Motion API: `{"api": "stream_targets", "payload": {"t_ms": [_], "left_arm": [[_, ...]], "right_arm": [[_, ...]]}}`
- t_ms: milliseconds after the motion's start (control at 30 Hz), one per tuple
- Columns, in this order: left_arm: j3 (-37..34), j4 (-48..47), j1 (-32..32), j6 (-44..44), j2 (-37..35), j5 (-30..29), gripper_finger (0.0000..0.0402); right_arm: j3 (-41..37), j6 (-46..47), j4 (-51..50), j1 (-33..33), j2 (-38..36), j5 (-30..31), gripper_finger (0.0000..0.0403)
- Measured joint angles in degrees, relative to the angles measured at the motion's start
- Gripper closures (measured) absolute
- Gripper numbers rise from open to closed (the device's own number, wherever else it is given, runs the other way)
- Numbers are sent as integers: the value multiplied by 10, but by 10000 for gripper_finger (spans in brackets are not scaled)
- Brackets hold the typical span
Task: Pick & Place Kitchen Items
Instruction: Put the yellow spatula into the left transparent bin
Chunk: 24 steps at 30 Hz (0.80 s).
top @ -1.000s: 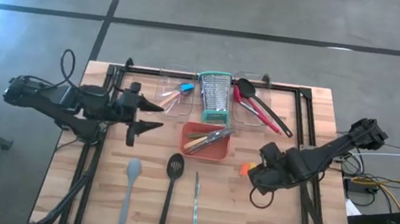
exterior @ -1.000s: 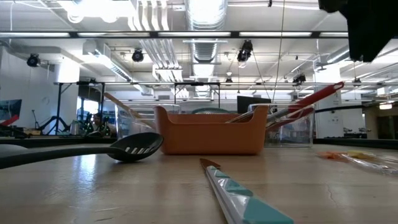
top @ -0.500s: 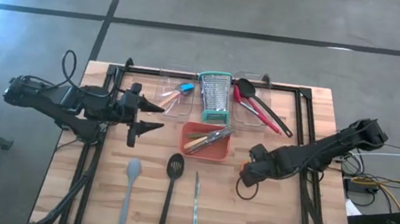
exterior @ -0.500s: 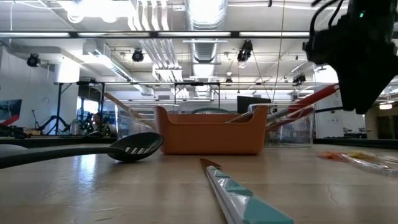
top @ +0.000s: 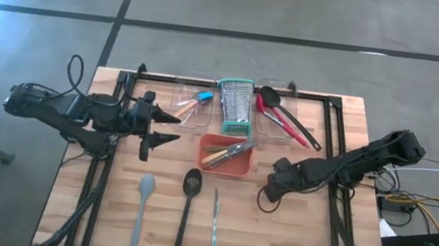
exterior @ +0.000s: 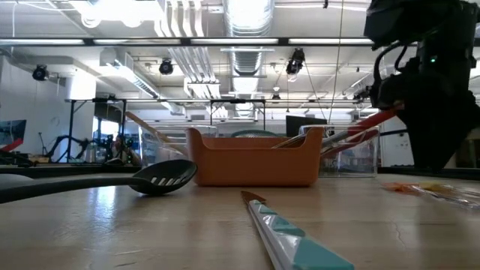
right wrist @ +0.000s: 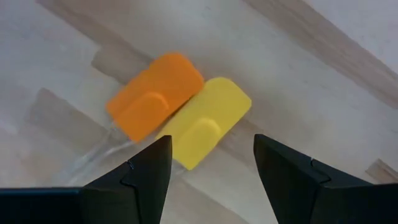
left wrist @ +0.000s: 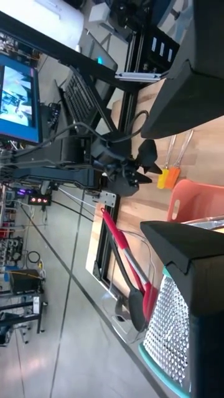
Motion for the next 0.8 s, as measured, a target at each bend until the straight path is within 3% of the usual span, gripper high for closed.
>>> {"api": "stream_targets", "payload": {"t_ms": [400,667,800], "left_arm": [[0,1,0,-4,0,0,168],[0,4,0,-4,0,-2,168],[0,10,0,-5,0,-2,168]], "right_arm": [[-44,-2,98,-4,35,-10,181],[10,-33,52,-3,126,-3,186],[23,-43,41,-3,136,0,218]]}}
